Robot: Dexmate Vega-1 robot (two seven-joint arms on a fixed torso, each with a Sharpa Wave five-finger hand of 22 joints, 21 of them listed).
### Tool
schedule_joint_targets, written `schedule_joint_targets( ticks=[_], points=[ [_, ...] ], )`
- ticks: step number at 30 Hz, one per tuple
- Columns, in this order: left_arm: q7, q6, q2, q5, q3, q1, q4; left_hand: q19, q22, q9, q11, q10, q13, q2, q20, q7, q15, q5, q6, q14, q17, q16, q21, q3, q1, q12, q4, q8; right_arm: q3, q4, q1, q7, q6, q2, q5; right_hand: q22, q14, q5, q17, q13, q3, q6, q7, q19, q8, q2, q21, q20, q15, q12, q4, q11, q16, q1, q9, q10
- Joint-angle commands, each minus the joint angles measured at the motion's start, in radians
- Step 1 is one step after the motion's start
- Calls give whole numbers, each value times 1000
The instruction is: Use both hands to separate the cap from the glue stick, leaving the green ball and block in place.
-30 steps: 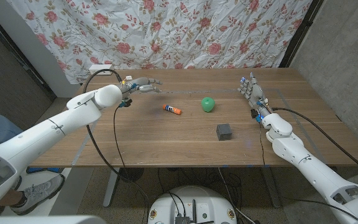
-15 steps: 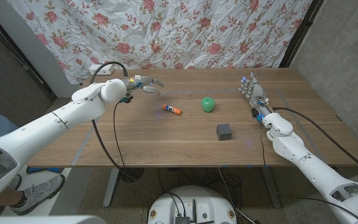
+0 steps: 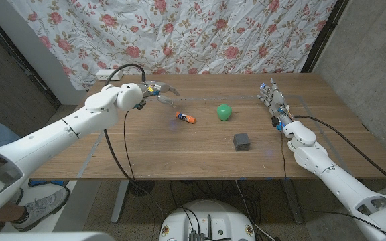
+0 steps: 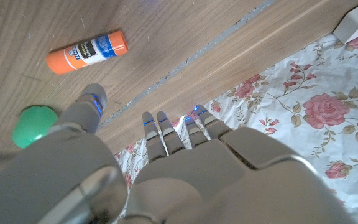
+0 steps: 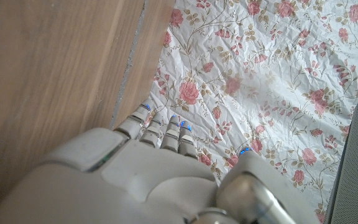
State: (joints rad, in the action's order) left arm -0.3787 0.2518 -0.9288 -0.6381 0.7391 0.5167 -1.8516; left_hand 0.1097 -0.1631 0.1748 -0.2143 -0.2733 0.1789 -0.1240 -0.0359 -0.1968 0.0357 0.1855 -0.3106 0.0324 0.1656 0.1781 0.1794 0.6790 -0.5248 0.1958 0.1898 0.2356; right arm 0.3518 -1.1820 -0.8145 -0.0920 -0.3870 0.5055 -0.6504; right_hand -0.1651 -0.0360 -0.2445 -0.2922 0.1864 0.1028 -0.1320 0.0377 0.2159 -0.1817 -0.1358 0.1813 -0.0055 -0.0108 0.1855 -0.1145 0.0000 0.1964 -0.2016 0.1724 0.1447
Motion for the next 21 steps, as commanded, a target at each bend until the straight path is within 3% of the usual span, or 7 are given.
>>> schedule_joint_targets(
  ticks=[1, 9, 21],
  points=[
    [-76, 9, 35, -193, 37, -4, -24, -7, -2, 5, 1, -7, 2, -8, -61, -1, 109, 1, 9, 2, 2, -2, 0, -8, -24, -1, 0, -5, -4, -3, -5, 3, 3, 1, -5, -2, -3, -6, 2, 1, 5, -7, 1, 4, -5, -3, 6, -3, 0, 6, -2, 1, 5, 2, 2, 3],
    [-111, 12, 79, -245, 47, -7, -2, -18, -3, 6, 12, -17, 4, -21, -55, -9, 105, 0, 18, -5, 2, -3, 0, -22, -49, 0, -3, -9, -4, -7, -5, 7, 9, 4, -4, -2, -2, -6, 4, 1, 7, -9, 1, 6, -5, -3, 7, -3, 0, 7, 0, 1, 5, 2, 2, 4],
    [-152, 40, 139, -319, 76, -14, 35, -23, -3, 7, 13, -27, 6, -23, -23, -11, 81, 1, 37, -3, 2, -1, 1, -30, -78, 3, -5, -16, 1, 3, 7, 10, 20, -4, -3, -2, -1, -6, 9, 1, 11, -11, 6, 7, -6, -3, 7, 2, 1, 7, 1, 2, 5, 3, 2, 5]
  ],
)
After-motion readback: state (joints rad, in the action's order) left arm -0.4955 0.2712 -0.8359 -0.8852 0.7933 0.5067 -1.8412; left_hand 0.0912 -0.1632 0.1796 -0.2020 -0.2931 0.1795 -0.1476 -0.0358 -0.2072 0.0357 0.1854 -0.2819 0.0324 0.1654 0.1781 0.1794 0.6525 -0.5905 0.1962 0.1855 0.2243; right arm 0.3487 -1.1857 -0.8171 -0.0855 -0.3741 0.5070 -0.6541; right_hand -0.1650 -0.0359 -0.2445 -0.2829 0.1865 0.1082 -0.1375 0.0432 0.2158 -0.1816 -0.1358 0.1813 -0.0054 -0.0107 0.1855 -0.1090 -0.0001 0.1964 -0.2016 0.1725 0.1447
